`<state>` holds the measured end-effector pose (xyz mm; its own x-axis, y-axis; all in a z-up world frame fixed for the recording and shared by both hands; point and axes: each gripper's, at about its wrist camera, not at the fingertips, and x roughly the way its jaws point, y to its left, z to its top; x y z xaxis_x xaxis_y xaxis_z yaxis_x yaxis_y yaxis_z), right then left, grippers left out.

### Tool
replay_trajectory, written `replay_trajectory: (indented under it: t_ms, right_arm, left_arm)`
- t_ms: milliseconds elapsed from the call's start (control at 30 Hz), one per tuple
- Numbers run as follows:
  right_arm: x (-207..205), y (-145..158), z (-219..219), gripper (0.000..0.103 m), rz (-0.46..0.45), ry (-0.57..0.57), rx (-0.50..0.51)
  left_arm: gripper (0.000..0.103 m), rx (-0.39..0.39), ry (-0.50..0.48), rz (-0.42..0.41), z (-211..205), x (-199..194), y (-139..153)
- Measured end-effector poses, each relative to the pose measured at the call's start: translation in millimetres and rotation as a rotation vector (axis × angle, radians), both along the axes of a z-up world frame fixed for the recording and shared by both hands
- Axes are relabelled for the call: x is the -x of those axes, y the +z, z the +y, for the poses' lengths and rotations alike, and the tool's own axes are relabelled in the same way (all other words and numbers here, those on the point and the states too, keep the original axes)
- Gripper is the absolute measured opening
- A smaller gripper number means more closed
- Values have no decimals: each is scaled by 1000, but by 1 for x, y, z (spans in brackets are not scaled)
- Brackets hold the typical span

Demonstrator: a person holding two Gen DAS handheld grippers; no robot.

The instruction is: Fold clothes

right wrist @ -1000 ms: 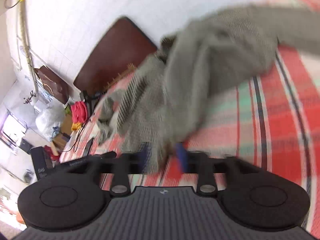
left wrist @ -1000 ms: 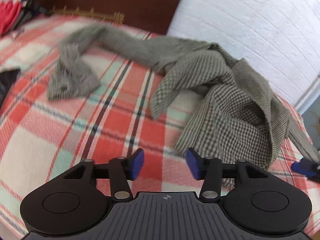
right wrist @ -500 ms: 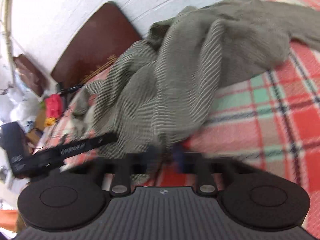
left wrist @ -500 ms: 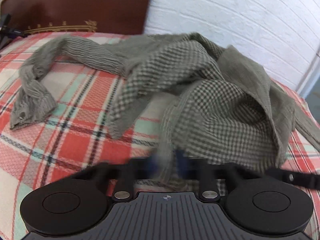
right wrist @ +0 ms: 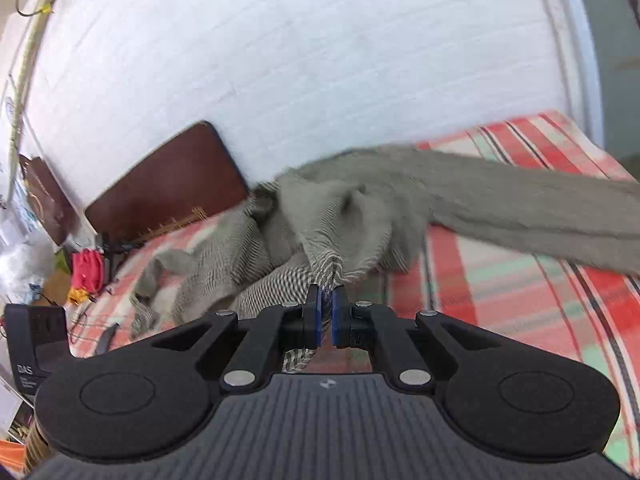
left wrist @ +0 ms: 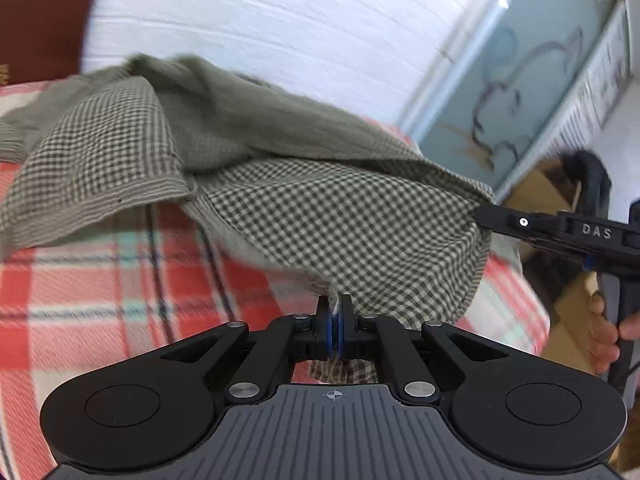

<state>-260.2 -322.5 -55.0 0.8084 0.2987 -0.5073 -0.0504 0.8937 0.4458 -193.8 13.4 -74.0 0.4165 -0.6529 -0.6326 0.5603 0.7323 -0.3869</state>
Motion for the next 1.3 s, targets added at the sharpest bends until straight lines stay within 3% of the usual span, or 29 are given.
replay_trajectory:
  t_ms: [167, 333, 400, 500, 533, 600, 633, 700, 833, 900, 1033, 1100, 1167, 1300]
  right_arm:
    - [21, -37, -1, 5, 128, -8, -53]
    - [23, -77, 7, 5, 267, -1, -62]
    - [24, -76, 7, 5, 265, -1, -62]
    - [29, -66, 4, 11, 251, 2, -37]
    - [31, -61, 3, 13, 242, 1, -27]
    - [36, -49, -1, 22, 205, -11, -12]
    - [36, -42, -3, 34, 182, -19, -9]
    - [34, -31, -7, 47, 130, -27, 0]
    - [5, -24, -8, 48, 65, -16, 45]
    - [-13, -28, -11, 52, 64, -16, 19]
    - [-32, -45, -11, 56, 130, 13, -27]
    - [-29, -54, -10, 58, 159, 11, -20]
    - [-26, -63, -10, 61, 185, 8, -40]
    - [-27, -76, -10, 61, 214, 10, -79]
  left_arm:
    - [0, -85, 25, 77, -1, 17, -25]
    - [0, -97, 50, 140, 10, 13, -41]
    - [19, -78, 50, 153, 15, 10, -40]
    - [31, -53, 52, 164, 22, 6, -38]
    - [34, -56, 58, 146, 25, 6, -32]
    - [51, -52, 84, 100, 34, 5, -18]
    - [53, -47, 95, 84, 37, 3, -13]
    - [54, -36, 111, 82, 28, -9, -13]
    - [59, -15, 143, 78, 9, -34, -13]
    - [60, -4, 159, 76, 0, -46, -13]
    - [60, 17, 191, 72, -19, -71, -13]
    - [70, 28, 207, 71, -28, -84, -13]
    - [74, 39, 223, 74, -36, -96, -14]
    - [73, 55, 248, 126, -46, -110, -20]
